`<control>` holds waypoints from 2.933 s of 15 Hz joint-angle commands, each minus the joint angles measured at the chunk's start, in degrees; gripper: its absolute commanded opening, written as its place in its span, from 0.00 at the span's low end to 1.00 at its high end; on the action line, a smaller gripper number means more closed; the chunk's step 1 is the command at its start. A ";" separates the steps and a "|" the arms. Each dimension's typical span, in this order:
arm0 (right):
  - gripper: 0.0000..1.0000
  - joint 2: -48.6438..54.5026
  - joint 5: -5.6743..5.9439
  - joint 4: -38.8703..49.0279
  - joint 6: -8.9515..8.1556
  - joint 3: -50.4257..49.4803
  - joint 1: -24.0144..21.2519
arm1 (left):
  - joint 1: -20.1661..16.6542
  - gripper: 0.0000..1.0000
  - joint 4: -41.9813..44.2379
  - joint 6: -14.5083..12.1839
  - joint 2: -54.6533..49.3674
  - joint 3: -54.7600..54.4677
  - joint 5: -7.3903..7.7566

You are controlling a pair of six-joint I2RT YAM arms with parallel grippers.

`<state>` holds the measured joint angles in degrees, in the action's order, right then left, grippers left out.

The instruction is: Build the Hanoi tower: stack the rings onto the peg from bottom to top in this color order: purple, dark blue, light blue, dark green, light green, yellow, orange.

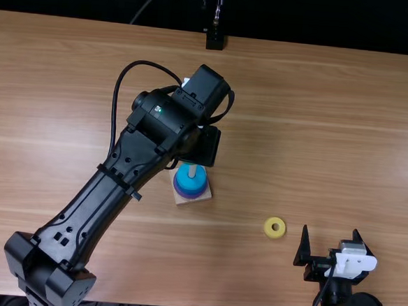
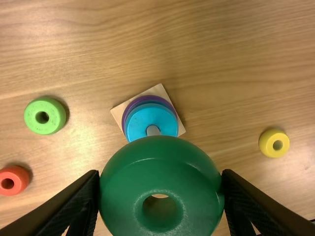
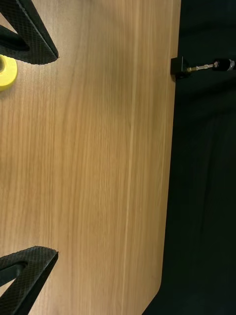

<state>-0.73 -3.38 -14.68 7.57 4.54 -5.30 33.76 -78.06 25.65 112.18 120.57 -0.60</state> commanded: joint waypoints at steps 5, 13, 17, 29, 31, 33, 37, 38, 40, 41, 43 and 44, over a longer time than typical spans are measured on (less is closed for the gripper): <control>1.00 0.73 -0.31 -4.26 -0.09 -3.66 -0.41 | 0.43 0.00 -0.09 0.61 3.57 1.07 0.39; 1.00 0.73 -0.31 -4.26 -0.09 -3.66 -0.41 | 1.66 0.00 -0.20 0.72 3.57 1.15 0.28; 1.00 0.73 -0.31 -4.26 -0.09 -3.66 -0.41 | 2.01 0.38 -0.20 0.72 3.31 0.54 0.92; 1.00 0.73 -0.31 -4.26 -0.09 -3.66 -0.41 | -5.81 1.00 -0.62 0.30 -2.05 -1.92 1.13; 1.00 0.73 -0.31 -4.26 -0.09 -3.66 -0.41 | -10.03 1.00 6.24 -0.13 -5.22 -2.54 1.13; 1.00 0.73 -0.31 -4.26 -0.09 -3.66 -0.41 | -12.22 1.00 13.41 -1.50 -9.70 -9.74 1.02; 1.00 0.73 -0.31 -4.26 -0.09 -3.66 -0.41 | -19.87 1.00 21.85 -2.66 -20.16 -26.36 1.23; 1.00 0.73 -0.31 -4.26 0.02 -3.66 -0.41 | -21.37 1.00 21.95 -4.77 -22.53 -29.69 1.97; 1.00 0.73 -0.31 -4.26 -0.09 -3.66 -0.41 | -22.16 1.00 21.85 -14.36 -24.64 -35.94 2.92; 1.00 0.73 -0.31 -4.26 -0.09 -3.66 -0.41 | -22.60 1.00 21.64 -19.22 -25.43 -37.34 2.92; 1.00 0.73 -0.31 -4.26 -0.09 -3.66 -0.41 | -22.77 1.00 19.74 -25.75 -25.52 -38.75 2.92; 1.00 0.73 -0.31 -4.26 -0.09 -3.66 -0.41 | -22.68 1.00 17.63 -27.13 -25.52 -39.54 2.60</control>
<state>-0.73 -3.36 -14.68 7.55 4.54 -5.30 11.35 -60.55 3.46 88.27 82.43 1.69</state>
